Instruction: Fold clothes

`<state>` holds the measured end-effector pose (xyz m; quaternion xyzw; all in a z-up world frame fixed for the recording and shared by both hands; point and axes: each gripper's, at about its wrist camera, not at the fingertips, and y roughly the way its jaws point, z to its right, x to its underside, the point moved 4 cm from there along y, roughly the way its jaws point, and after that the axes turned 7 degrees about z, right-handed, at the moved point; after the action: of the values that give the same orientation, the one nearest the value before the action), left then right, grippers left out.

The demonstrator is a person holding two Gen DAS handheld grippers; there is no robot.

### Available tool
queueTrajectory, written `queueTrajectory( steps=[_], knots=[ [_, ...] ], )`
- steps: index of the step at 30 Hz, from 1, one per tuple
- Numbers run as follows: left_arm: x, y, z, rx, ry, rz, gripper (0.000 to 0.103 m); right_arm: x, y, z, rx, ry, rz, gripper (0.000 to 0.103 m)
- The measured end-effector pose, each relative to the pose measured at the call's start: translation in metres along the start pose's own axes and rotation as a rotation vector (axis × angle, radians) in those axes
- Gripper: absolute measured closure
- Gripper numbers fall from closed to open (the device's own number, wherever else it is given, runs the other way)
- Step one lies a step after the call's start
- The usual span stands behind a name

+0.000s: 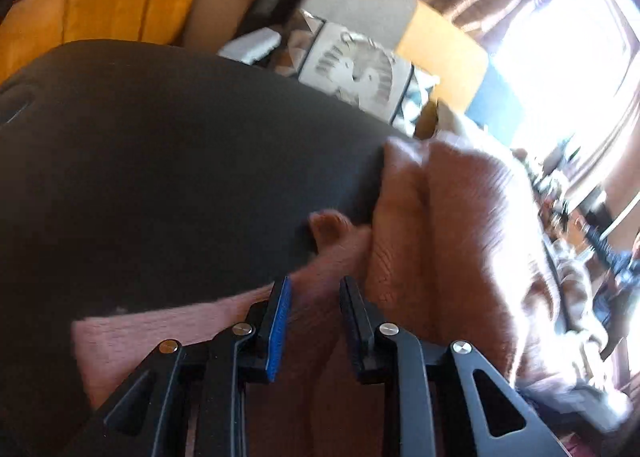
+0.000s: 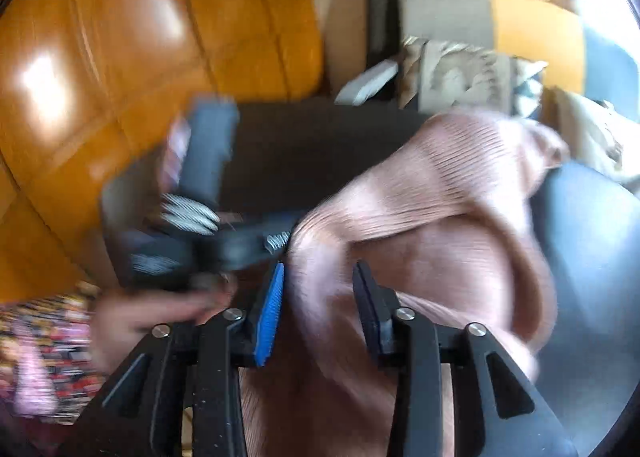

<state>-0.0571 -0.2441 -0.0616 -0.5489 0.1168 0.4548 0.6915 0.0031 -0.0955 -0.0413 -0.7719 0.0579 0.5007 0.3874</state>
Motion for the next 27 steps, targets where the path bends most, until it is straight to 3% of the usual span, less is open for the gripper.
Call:
queueTrajectory(
  steps=[3,5,7,12,14,15,16,17,18,20,27],
  knots=[
    [0.004,0.008,0.004,-0.035,0.059,0.034,0.077,-0.002,-0.046,0.041,0.082,0.112,0.121,0.056],
    [0.003,0.009,0.001,-0.02,0.042,0.035,0.077,0.007,-0.063,0.08,0.227,0.206,0.155,0.052],
    [0.003,0.008,0.0,-0.015,0.038,0.037,0.077,0.019,-0.054,0.112,0.296,0.275,0.096,0.05],
    [0.009,0.004,0.001,-0.017,0.043,0.045,0.077,0.039,-0.009,0.14,0.204,0.391,-0.019,0.05],
    [0.011,0.002,-0.001,-0.012,0.038,0.048,0.077,0.043,0.007,0.148,0.227,0.42,-0.073,0.05],
    [0.011,0.002,-0.001,-0.011,0.037,0.049,0.077,0.045,0.015,0.152,0.24,0.435,-0.1,0.051],
    [0.01,0.003,-0.002,-0.009,0.035,0.049,0.077,0.049,0.022,0.156,0.216,0.471,-0.109,0.062],
    [0.01,0.004,-0.001,-0.008,0.034,0.049,0.077,0.051,0.026,0.159,0.196,0.504,-0.111,0.091],
    [0.01,0.005,-0.001,-0.005,0.031,0.05,0.077,0.053,0.03,0.162,0.176,0.538,-0.112,0.097],
    [0.01,0.005,-0.003,0.002,0.026,0.05,0.077,0.054,0.019,0.162,0.199,0.519,-0.072,0.097],
    [0.011,0.004,-0.004,0.016,0.014,0.049,0.077,0.0,-0.038,0.168,0.346,0.335,0.108,0.097]
  ],
)
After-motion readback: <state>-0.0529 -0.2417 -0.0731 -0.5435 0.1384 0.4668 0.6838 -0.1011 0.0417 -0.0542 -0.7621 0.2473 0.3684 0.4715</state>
